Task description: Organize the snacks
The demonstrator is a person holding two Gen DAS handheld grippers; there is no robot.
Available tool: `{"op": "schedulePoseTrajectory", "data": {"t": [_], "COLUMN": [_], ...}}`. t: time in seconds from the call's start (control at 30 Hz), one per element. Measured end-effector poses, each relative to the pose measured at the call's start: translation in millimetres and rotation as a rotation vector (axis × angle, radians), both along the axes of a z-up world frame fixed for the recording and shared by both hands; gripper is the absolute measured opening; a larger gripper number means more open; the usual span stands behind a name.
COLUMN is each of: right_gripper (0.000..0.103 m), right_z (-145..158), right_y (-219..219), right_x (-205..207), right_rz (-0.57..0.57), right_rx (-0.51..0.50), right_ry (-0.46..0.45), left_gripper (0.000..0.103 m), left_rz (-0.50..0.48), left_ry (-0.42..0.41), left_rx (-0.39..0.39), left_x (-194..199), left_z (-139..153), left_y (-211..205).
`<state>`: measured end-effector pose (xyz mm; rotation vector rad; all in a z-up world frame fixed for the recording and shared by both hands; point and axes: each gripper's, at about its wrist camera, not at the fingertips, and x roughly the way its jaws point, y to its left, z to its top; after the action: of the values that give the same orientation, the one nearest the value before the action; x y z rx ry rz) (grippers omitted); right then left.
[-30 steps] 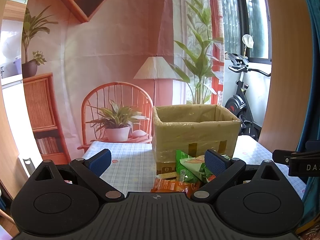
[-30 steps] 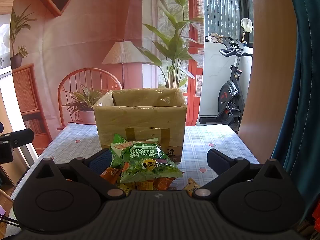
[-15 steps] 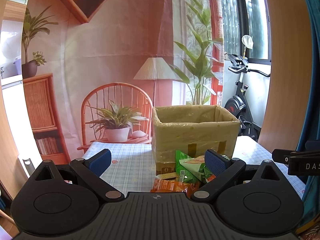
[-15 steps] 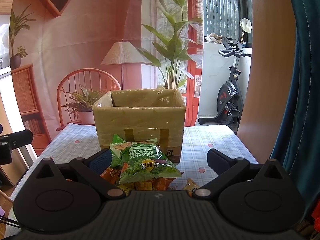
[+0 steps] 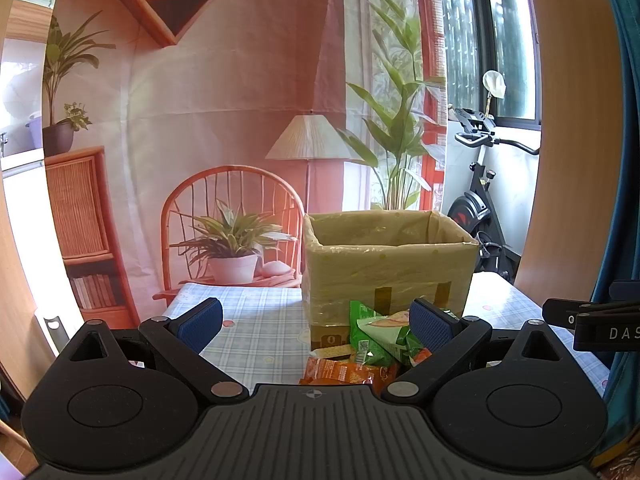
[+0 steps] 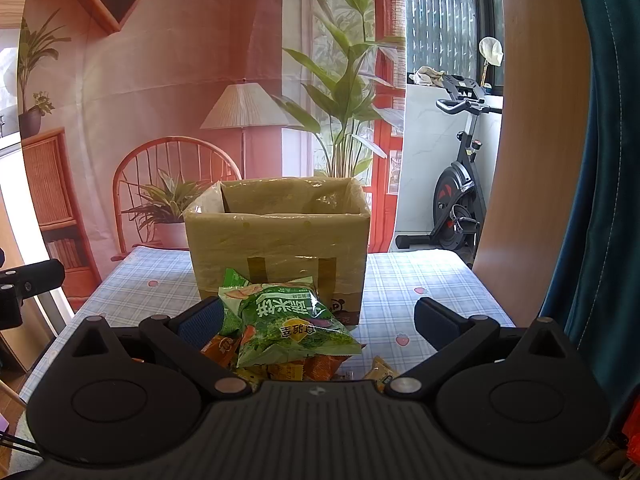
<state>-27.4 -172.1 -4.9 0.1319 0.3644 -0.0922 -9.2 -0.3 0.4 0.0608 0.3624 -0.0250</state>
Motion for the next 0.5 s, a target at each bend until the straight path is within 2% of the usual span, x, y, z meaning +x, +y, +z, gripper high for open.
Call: {"op": "schedulePoseTrajectory", "data": {"t": [0.5], "right_gripper": [0.103], "right_z": [-0.3], "right_y": [-2.2], "right_x": [-0.4], "right_rz": [0.001], "right_rx": [-0.001], "right_ry": [-0.002], "left_gripper": [0.101], "left_rz": [-0.006], "left_ry": [0.002], "left_rx": [-0.003], "left_x": [-0.4], "left_z": [0.3], "left_y": [-1.8]}}
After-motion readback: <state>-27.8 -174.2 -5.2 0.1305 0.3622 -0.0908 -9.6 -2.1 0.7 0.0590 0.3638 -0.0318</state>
